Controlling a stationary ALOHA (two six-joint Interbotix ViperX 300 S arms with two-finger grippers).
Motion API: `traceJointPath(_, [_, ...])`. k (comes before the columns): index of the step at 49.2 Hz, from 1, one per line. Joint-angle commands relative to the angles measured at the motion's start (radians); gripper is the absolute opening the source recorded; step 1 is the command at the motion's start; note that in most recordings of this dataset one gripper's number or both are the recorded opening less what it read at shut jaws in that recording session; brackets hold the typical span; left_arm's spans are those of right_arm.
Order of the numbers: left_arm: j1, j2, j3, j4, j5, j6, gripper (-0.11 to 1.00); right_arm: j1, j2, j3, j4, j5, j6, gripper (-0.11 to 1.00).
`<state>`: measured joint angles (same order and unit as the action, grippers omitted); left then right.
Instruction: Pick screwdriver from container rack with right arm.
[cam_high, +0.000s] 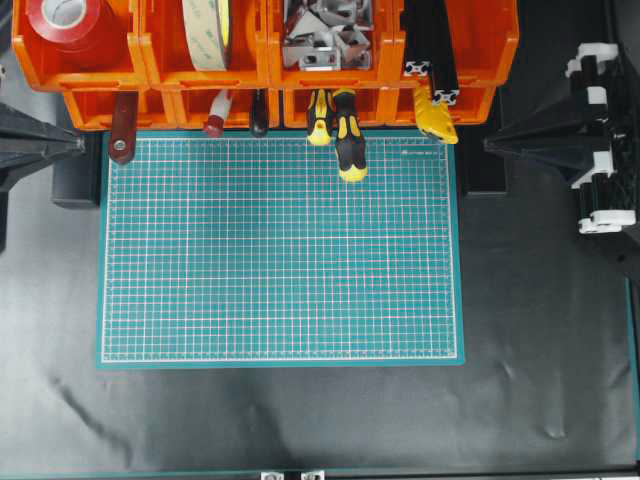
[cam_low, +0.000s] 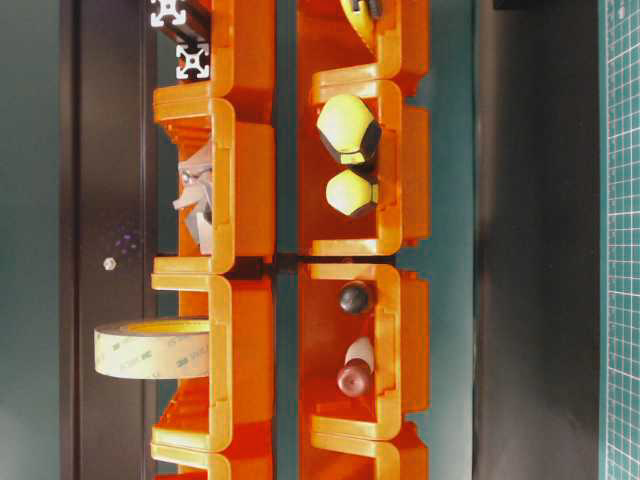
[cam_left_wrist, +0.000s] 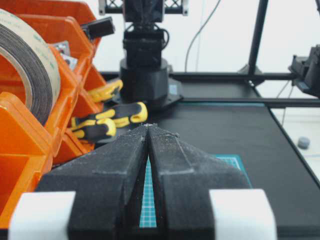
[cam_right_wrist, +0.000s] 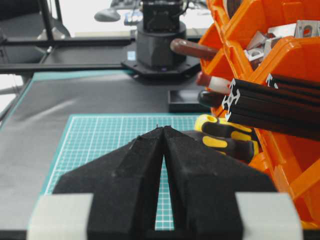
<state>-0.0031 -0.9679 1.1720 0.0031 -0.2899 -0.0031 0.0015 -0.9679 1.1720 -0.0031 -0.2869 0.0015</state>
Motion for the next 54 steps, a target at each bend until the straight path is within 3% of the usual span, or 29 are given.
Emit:
traceJointPath(1, [-0.018,0.028,-0.046,0.028,0.003,-0.028,0.06,-0.003,0.017,-0.015,0.006,-0.006,0.008,0.02])
traceJointPath(6, [-0.018,0.041,-0.089,0.029,0.046,-0.04,0.0,0.005,0.025,-0.064,0.006,0.08,0.012,0.0])
traceJointPath(14, [-0.018,0.037,-0.123,0.029,0.098,-0.04,0.0,0.014,0.063,-0.202,0.003,0.345,0.014,0.0])
traceJointPath(23, [-0.018,0.02,-0.129,0.029,0.143,-0.048,0.0,0.057,0.144,-0.364,-0.005,0.541,0.014,0.0])
traceJointPath(28, [-0.018,0.025,-0.129,0.029,0.153,-0.051,0.0,0.094,0.218,-0.456,-0.049,0.64,0.009,0.0])
traceJointPath(41, [-0.017,0.025,-0.13,0.029,0.156,-0.051,0.0,0.239,0.443,-0.664,-0.334,0.917,0.021,0.0])
traceJointPath(46, [-0.017,0.025,-0.129,0.029,0.166,-0.051,0.0,0.288,0.511,-0.706,-0.448,1.032,0.06,0.0])
traceJointPath(49, [-0.017,0.026,-0.127,0.029,0.175,-0.052,0.0,0.322,0.546,-0.718,-0.537,1.083,0.106,0.0])
traceJointPath(54, [-0.017,0.026,-0.127,0.029,0.186,-0.052,0.0,0.394,0.604,-0.73,-0.735,1.163,0.222,0.0])
